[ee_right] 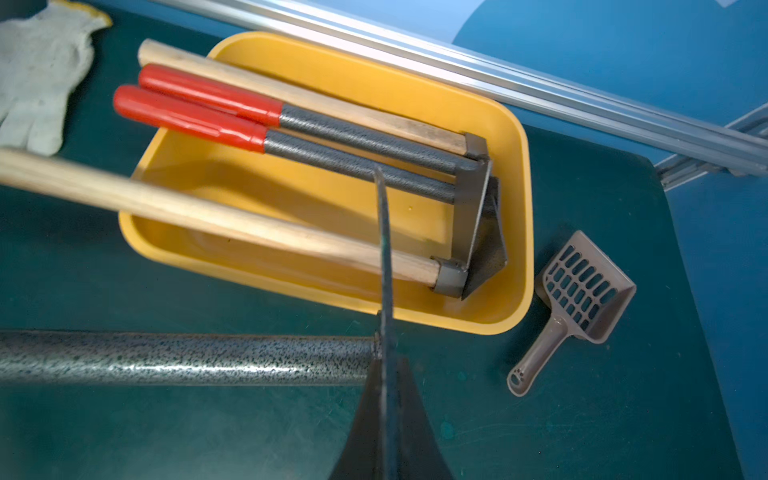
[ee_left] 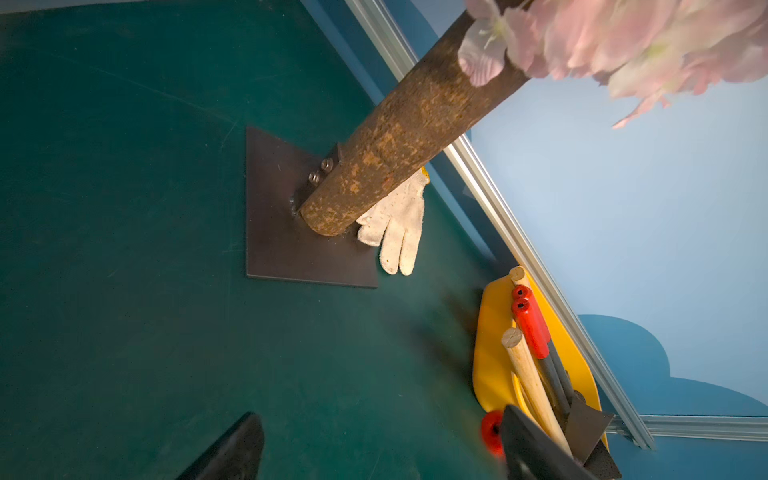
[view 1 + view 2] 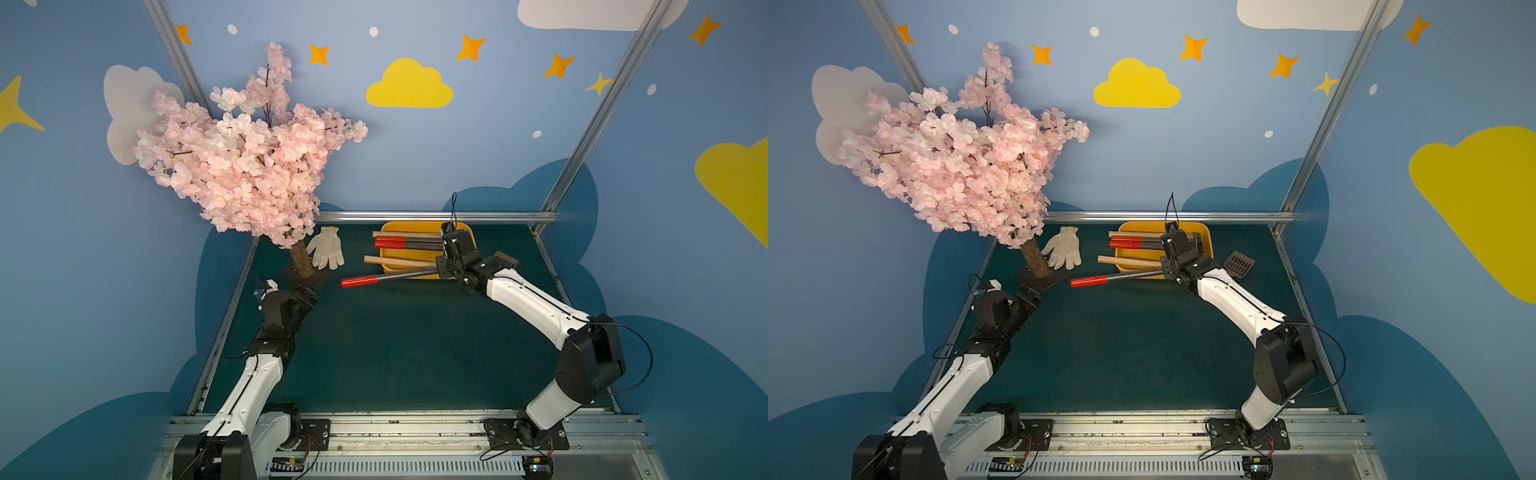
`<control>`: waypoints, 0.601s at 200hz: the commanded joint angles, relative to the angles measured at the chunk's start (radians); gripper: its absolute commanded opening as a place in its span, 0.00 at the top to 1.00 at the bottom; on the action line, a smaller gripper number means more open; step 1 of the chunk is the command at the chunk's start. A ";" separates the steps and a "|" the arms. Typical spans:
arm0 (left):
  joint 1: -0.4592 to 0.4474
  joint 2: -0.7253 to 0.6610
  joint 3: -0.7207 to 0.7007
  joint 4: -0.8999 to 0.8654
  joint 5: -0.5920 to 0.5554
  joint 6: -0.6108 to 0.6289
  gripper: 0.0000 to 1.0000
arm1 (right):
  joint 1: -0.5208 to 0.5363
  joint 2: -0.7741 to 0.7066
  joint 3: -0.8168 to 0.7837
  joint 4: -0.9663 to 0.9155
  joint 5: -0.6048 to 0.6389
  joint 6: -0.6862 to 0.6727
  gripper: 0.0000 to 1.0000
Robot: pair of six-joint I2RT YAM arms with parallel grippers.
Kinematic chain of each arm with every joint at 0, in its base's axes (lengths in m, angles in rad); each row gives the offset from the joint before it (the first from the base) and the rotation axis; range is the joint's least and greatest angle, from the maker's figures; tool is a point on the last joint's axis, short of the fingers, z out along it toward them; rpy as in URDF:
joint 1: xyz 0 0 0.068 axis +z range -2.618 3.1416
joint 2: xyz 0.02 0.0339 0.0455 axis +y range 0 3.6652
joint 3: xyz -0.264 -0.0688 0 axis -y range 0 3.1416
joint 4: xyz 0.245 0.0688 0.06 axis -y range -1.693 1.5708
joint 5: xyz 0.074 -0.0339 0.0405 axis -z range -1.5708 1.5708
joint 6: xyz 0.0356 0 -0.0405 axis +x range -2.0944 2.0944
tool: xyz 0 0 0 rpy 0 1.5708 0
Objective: Put the small hoe into the storage box
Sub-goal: Place the hoe in the storage box.
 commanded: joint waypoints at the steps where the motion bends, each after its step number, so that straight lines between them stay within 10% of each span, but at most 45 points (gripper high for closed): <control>1: 0.009 -0.004 -0.010 -0.021 0.007 0.027 0.11 | -0.043 0.015 0.055 0.076 -0.055 0.095 1.00; 120: 0.021 -0.075 0.008 -0.092 0.021 0.056 0.11 | -0.198 0.233 0.213 0.175 -0.197 0.131 1.00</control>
